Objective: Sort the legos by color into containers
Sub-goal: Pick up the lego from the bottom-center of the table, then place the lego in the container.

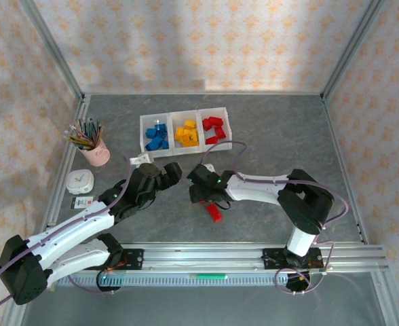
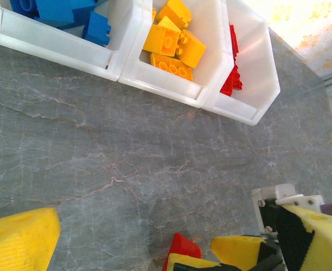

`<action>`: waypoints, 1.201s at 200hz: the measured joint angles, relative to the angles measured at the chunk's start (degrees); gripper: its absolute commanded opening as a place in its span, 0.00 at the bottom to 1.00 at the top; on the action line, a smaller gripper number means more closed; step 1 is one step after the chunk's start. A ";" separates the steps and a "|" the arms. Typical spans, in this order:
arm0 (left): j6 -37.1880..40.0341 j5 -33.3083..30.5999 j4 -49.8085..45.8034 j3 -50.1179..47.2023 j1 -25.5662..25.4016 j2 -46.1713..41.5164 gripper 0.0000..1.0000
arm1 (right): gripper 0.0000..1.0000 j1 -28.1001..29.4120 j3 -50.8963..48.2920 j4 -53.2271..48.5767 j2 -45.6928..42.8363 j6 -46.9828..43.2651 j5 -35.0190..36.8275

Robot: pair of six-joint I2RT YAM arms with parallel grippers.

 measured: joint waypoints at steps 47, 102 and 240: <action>0.00 0.04 -0.04 -0.57 0.09 -0.63 0.99 | 0.54 1.36 1.22 -0.90 2.69 3.58 1.86; 0.02 0.02 -0.22 -0.74 0.09 -0.94 0.99 | 0.35 1.46 2.71 -2.45 3.32 3.78 3.72; 1.60 0.04 4.35 8.79 0.74 11.19 0.99 | 0.42 -22.45 34.97 3.17 15.30 -14.19 6.14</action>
